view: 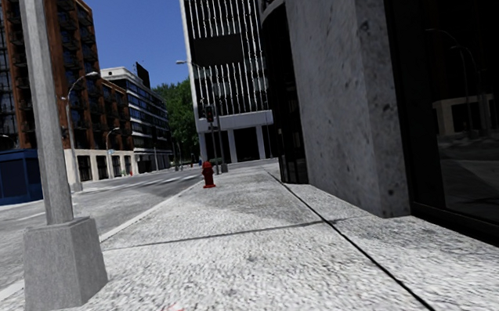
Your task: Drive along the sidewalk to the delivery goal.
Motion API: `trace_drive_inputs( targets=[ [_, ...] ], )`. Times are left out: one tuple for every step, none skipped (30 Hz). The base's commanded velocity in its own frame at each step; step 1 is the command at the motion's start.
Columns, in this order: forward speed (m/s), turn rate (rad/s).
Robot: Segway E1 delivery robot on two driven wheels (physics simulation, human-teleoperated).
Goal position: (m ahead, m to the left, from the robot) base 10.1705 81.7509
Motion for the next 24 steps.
trace_drive_inputs(
  targets=[
    [1.92, 0.00],
    [1.92, 0.00],
    [1.92, 0.00],
    [1.92, 0.00],
    [1.92, 0.00],
    [1.92, 0.00],
    [1.92, 0.00],
    [1.92, 0.00],
    [1.92, 0.00],
    [1.92, 0.00],
    [1.92, 0.00],
    [1.92, 0.00],
    [1.92, 0.00],
    [1.92, 0.00],
    [1.92, 0.00],
    [1.92, 0.00],
    [1.92, 0.00],
    [1.92, 0.00],
    [1.92, 0.00],
    [1.92, 0.00],
    [1.92, 0.00],
    [1.92, 0.00],
    [1.92, 0.00],
    [1.92, 0.00]
  ],
)
